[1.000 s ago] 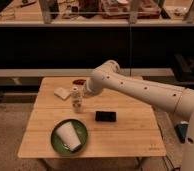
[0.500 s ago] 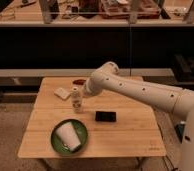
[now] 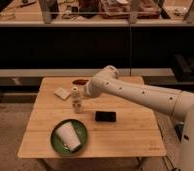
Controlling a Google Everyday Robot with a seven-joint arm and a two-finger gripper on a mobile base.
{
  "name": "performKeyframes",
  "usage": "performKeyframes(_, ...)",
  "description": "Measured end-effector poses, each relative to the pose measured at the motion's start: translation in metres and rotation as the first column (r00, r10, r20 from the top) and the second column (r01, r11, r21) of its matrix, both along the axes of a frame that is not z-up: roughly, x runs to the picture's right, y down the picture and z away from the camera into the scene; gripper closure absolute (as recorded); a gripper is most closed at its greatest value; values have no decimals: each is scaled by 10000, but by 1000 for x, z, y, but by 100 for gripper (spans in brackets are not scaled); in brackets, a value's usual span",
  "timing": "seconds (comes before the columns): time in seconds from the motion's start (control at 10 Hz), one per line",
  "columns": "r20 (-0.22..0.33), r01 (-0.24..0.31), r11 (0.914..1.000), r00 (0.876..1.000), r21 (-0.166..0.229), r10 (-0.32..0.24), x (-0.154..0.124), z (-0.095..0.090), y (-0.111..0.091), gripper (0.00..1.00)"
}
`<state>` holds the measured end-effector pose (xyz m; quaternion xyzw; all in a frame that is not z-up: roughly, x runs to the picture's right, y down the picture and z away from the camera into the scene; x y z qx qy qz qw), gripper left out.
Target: Knock the bottle over
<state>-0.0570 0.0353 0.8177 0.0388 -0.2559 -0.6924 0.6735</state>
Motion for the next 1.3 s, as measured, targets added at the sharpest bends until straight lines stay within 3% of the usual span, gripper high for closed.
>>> performKeyframes(0.4, 120, 84, 9999, 9999, 150, -86, -4, -10, -11, 70)
performKeyframes(0.7, 275, 105, 9997, 9996, 220, -111, -3, 2, -7, 70)
performKeyframes(0.9, 235, -19, 9997, 9997, 240, 13, -13, -3, -8, 70)
performKeyframes(1.3, 221, 300, 9985, 9993, 452, -311, -15, -2, -10, 70)
